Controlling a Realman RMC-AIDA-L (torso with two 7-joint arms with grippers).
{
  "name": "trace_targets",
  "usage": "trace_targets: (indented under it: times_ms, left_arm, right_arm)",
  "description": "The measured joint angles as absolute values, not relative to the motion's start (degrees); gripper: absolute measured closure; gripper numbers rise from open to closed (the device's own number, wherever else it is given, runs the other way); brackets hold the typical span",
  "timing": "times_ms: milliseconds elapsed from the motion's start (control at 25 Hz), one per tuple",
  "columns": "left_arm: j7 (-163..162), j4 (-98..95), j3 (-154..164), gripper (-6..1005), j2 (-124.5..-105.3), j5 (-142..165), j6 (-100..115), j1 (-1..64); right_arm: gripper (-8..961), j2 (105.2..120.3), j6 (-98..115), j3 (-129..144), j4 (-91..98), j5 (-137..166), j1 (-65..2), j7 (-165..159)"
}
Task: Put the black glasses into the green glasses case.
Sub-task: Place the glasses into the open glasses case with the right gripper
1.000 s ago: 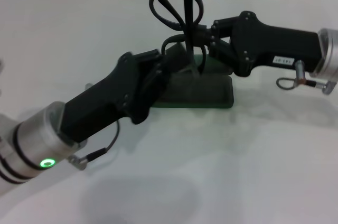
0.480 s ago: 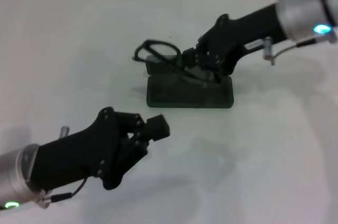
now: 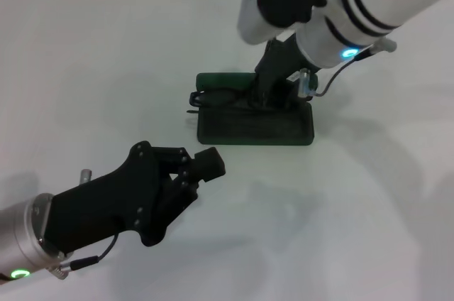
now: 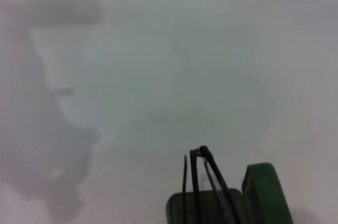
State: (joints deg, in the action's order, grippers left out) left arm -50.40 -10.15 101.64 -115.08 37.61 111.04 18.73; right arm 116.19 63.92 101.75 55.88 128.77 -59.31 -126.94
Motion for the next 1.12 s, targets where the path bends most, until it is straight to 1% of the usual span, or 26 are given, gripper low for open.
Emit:
trace_targets:
  times_ms: [520,1120]
  left_arm:
    - [-50.2,-10.1,101.6,985,-114.96,37.3,111.1,19.9]
    - [-52.4,-10.0,100.3,985,-115.31,37.1,111.0,21.0]
  right_arm:
    - [913,116.19,54.1,111.7,55.0,129.6,-57.0,-128.7]
    - [911,116.19,53.1,114.6,57.3,135.3,-55.9,-132.3]
